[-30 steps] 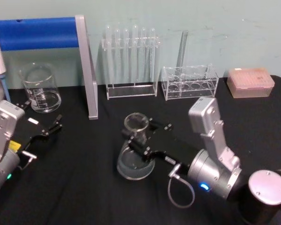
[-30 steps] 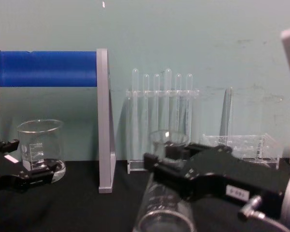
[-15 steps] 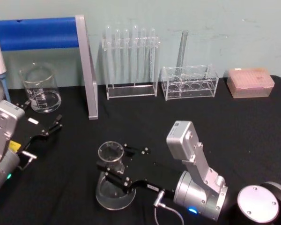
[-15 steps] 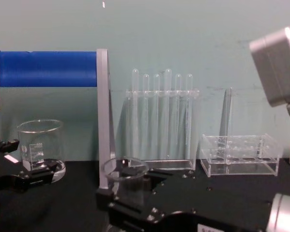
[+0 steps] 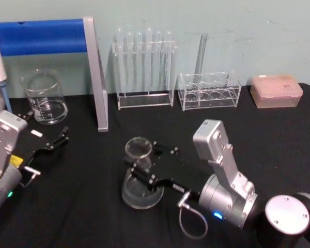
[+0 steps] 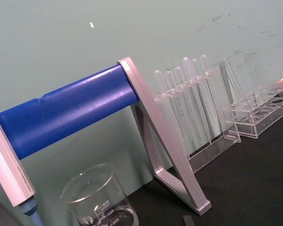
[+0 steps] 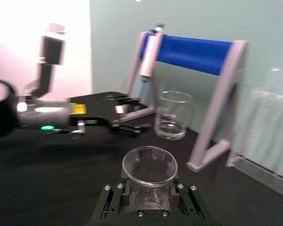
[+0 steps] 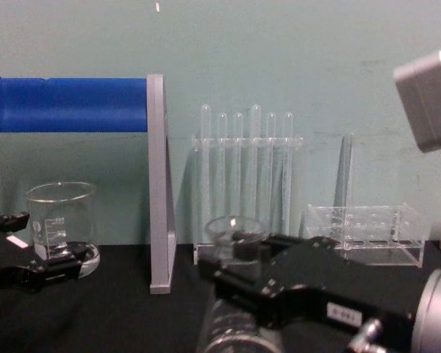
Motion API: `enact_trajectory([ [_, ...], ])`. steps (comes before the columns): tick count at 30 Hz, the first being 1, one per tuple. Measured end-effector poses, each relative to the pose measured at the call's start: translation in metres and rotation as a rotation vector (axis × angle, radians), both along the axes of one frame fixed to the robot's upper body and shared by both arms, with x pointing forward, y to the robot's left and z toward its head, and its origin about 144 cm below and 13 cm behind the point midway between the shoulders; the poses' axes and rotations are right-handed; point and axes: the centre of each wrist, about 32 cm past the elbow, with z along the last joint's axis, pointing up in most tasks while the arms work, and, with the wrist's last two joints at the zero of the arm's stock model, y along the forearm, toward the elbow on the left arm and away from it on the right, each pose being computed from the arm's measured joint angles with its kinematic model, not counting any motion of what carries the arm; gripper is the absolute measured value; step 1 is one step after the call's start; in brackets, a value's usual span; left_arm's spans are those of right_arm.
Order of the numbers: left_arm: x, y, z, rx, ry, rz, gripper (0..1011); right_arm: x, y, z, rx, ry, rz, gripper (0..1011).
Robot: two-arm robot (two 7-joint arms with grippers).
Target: Grasp the erlenmeyer flask with one hand, shake it three times, then place it back.
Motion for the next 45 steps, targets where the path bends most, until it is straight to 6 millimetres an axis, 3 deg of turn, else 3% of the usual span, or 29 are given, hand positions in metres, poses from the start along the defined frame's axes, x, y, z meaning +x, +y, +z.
enact_trajectory([
  [13, 0.0, 0.0, 0.0, 0.0, 0.0, 0.0, 1001, 0.032, -0.03, 0.003, 0.002, -0.033, -0.238, 449],
  [29, 0.0, 0.0, 0.0, 0.0, 0.0, 0.0, 1001, 0.049, -0.071, 0.006, 0.004, -0.047, -0.436, 449],
  [36, 0.0, 0.0, 0.0, 0.0, 0.0, 0.0, 1001, 0.049, -0.071, 0.006, 0.003, -0.048, -0.435, 449],
  [45, 0.0, 0.0, 0.0, 0.0, 0.0, 0.0, 1001, 0.041, -0.053, 0.004, 0.0, -0.041, -0.338, 449],
])
